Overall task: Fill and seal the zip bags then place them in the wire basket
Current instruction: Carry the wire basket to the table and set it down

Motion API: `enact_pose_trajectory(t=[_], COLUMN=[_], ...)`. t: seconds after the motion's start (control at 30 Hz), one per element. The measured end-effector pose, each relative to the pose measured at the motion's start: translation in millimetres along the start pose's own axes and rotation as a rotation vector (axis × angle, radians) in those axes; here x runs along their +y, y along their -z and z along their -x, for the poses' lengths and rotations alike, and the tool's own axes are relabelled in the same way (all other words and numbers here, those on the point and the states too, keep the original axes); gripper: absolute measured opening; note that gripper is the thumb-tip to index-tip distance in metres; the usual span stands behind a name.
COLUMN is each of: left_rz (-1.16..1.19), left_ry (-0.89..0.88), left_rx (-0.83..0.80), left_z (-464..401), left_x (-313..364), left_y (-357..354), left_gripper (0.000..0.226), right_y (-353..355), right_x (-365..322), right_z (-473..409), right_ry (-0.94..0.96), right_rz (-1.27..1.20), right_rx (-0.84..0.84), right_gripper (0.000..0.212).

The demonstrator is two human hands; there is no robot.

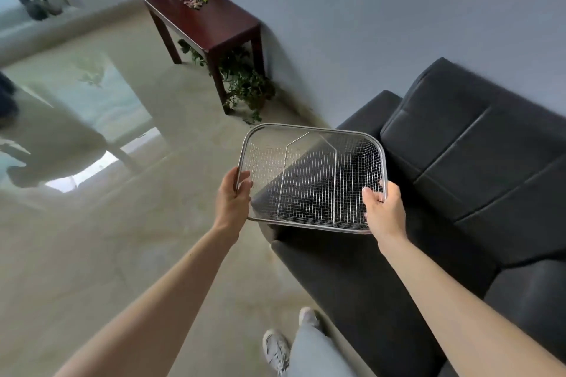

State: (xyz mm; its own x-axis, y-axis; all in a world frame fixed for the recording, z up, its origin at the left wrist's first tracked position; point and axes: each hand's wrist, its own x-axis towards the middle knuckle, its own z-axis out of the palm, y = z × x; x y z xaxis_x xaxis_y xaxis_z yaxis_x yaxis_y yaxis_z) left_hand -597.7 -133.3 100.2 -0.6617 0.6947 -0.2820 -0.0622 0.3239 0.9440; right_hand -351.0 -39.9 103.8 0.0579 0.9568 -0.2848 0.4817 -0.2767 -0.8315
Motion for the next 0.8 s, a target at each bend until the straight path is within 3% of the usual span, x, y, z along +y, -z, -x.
enact_pose_trajectory(t=[0.13, 0.27, 0.43, 0.8], left_rz=[0.041, 0.041, 0.038, 0.035], left_ry=[0.015, -0.002, 0.004, -0.010], left_rx=[0.029, 0.060, 0.106, 0.191], left_z=[-33.5, -80.9, -140.5, -273.7], left_x=[0.1, 7.2, 28.8, 60.5], left_y=[25.0, 46.6, 71.0, 146.8], left_gripper=[0.033, 0.032, 0.032, 0.022], right_y=[-38.6, -80.0, -133.9, -263.4], right_x=[-28.0, -59.7, -103.7, -204.6], right_z=[-17.2, -45.0, -81.2, -137.7], right_ry=[0.015, 0.039, 0.056, 0.137], right_rz=[0.017, 0.016, 0.018, 0.032], right_rx=[-0.052, -0.084, -0.125, -0.183], right_gripper=[0.043, 0.028, 0.049, 0.061])
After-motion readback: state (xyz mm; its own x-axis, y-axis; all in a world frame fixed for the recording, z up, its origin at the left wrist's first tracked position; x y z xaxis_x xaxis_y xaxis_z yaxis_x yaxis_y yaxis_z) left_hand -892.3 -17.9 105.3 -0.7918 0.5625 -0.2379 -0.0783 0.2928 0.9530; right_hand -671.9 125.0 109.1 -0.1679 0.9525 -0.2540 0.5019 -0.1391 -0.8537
